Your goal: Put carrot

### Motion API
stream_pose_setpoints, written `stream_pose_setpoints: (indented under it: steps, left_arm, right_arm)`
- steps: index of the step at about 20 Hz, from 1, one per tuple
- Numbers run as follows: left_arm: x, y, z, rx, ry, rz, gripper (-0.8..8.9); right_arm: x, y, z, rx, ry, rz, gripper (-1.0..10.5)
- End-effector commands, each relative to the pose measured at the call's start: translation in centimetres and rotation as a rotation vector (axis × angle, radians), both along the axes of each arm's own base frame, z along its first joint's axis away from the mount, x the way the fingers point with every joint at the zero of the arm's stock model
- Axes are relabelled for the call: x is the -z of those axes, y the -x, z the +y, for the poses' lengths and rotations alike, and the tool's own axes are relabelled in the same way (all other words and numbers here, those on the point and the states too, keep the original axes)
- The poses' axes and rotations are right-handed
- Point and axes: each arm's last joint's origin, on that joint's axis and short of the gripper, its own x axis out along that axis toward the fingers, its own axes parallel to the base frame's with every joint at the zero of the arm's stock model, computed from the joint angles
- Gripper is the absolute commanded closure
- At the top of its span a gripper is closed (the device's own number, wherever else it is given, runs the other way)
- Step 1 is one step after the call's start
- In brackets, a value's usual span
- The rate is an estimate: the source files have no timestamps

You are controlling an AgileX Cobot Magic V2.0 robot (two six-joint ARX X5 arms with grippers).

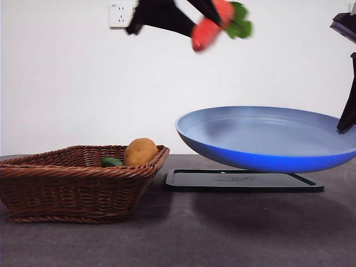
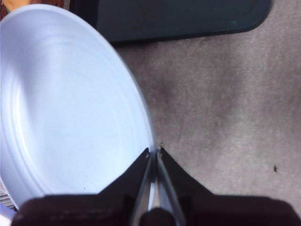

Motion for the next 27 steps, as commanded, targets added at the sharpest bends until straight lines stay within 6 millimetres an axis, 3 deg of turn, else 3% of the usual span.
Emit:
stream_pose_setpoints:
  steps: [1, 5, 9, 13, 15, 18, 22, 27]
  left_arm:
    - [1.5, 1.7, -3.3, 0.1, -0.105, -0.094, 7.41]
    - [4.5, 2.7, -6.4, 0.171, -0.188, -0.068, 7.41]
    - [7.6, 1.9, -7.5, 0.17, -0.264, -0.016, 7.4]
    - [8.8, 1.5, -7.8, 0.174, -0.287, 0.002, 7.38]
    - [8.8, 1.5, -7.8, 0.174, -0.286, 0.001, 7.03]
    - [8.8, 1.5, -7.8, 0.164, -0.297, -0.008, 5.72]
    - [8.1, 1.7, -7.5, 0.152, -0.296, -0.012, 5.68]
    - [3.2, 2.1, -5.3, 0.11, -0.312, -0.048, 5.68]
  right_arm:
    - [-0.3, -0.3, 0.1, 0.007, -0.015, -0.009, 9.4]
    - [-0.3, -0.3, 0.1, 0.007, -0.014, -0.003, 9.4]
    - [-0.3, -0.2, 0.2, -0.016, -0.048, 0.007, 9.4]
    - [-0.3, -0.1, 0.2, -0.021, -0.055, 0.016, 9.4]
    - [-0.2, 0.0, 0.2, -0.02, -0.054, 0.027, 9.4]
    - [-0.2, 0.0, 0.2, -0.014, -0.056, 0.033, 9.4]
    - [-0.1, 0.0, 0.2, 0.009, -0.046, 0.049, 9.4]
    - [0.6, -1.2, 0.0, 0.077, 0.036, 0.107, 9.4]
